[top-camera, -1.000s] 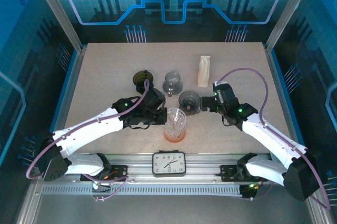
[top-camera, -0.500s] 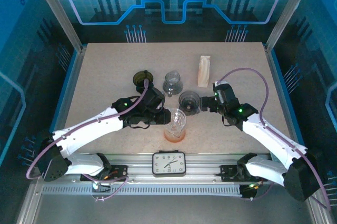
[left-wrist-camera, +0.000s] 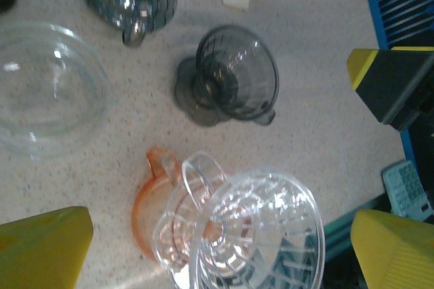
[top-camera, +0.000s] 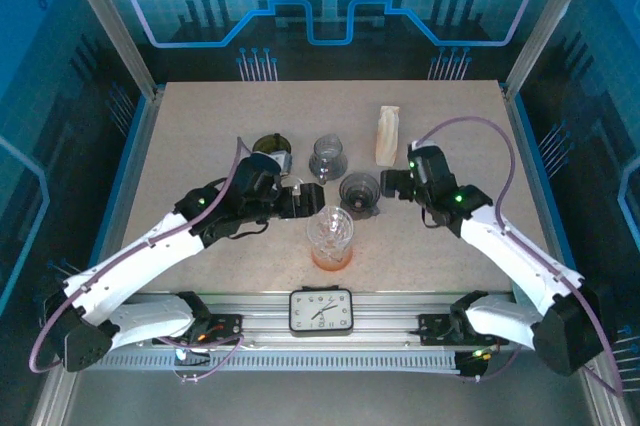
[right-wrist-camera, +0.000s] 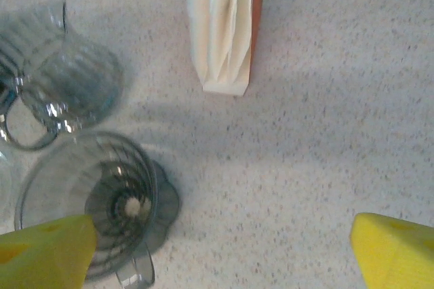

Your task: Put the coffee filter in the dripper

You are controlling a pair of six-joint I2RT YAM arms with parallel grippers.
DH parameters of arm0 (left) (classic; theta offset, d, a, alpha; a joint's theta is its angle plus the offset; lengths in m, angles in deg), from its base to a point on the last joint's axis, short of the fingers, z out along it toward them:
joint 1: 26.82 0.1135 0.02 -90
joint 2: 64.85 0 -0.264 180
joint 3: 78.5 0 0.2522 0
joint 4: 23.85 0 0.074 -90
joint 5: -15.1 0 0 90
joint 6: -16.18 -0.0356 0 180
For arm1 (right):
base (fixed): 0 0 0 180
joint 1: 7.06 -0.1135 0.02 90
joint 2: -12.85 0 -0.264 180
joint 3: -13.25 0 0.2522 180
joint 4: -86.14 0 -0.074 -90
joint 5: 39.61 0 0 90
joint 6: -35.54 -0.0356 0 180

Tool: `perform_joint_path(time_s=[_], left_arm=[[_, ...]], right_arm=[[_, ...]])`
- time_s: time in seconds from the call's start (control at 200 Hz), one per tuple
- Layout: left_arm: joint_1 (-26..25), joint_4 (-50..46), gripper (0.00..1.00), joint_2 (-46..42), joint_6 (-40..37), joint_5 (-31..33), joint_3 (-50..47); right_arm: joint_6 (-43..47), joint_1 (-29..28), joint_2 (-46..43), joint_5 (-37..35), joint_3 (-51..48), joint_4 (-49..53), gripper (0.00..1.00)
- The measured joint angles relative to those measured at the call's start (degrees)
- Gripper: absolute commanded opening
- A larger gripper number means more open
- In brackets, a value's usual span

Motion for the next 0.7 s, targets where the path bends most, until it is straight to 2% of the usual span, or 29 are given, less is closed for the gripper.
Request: perform_joint_path(time_s=[0.185, 0.35, 0.535, 0.7], left_arm=[[1.7, 3.8, 0.99, -2.0, -2.4, 2.1, -3.6], [1.9, 6.1, 0.99, -4.1, -4.1, 4.2, -6.7], [2.6, 7.5, 0.99, -4.8, -4.5, 5.5, -9.6], [3.2, 7.8, 0.99, -4.8, -4.9, 6.1, -10.1]], right_arm=[[0.5, 5.8, 8.8, 3.3, 10.0, -0.2, 0.74], [1.4, 8.8, 20.9, 5.9, 21.1, 1.0, 0.56], [0.4, 8.5, 32.3, 6.5, 30.8, 1.9, 0.54], [-2.1, 6.5, 39.5, 3.1, 38.4, 4.0, 0.46]])
